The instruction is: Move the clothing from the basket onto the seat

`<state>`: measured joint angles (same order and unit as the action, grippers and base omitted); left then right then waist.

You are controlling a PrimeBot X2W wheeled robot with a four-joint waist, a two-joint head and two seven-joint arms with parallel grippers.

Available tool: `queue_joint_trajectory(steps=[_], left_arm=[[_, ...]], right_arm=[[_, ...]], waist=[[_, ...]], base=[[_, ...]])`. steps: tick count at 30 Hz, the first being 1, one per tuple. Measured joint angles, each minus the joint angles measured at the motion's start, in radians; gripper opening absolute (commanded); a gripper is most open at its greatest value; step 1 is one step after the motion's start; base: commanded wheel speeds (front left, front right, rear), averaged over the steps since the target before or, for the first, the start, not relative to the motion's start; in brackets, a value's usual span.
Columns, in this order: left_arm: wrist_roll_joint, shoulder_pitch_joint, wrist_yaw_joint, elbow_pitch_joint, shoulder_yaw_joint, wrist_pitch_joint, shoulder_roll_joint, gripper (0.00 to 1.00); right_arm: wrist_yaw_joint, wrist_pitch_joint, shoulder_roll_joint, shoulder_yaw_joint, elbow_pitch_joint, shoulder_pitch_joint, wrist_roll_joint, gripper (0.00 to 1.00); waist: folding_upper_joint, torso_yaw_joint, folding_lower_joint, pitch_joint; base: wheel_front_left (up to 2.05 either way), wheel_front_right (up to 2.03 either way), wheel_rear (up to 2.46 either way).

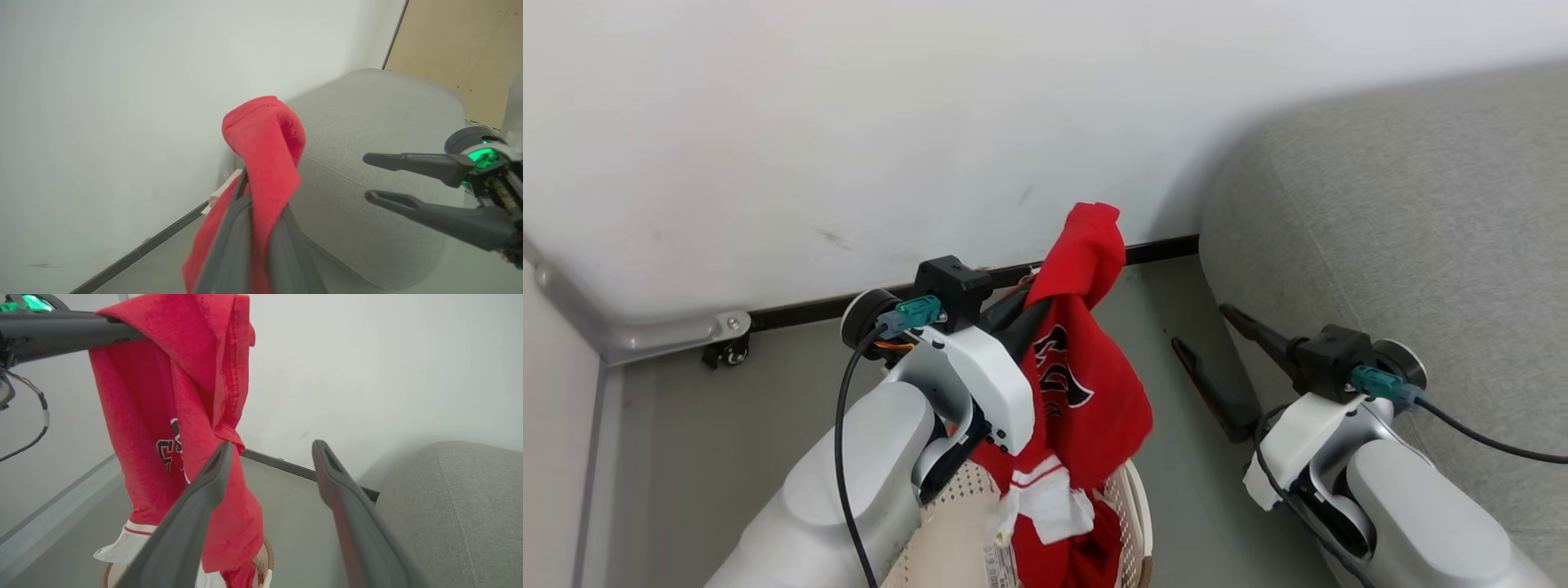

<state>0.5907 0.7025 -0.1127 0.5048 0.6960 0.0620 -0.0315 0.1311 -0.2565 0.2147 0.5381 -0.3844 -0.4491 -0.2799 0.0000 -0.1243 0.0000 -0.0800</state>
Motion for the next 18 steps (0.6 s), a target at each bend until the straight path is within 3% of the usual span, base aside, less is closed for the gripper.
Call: queue_joint_trajectory(steps=[18], left_arm=[[0.106, -0.026, 0.097, -0.049, 0.112, -0.001, -0.001, 0.0]], right_arm=[[0.0, 0.0, -0.033, 0.179, -0.11, -0.014, -0.076, 1.0]], waist=[[0.0, -0.06, 0.0, 0.072]], base=[[0.0, 0.0, 0.0]])
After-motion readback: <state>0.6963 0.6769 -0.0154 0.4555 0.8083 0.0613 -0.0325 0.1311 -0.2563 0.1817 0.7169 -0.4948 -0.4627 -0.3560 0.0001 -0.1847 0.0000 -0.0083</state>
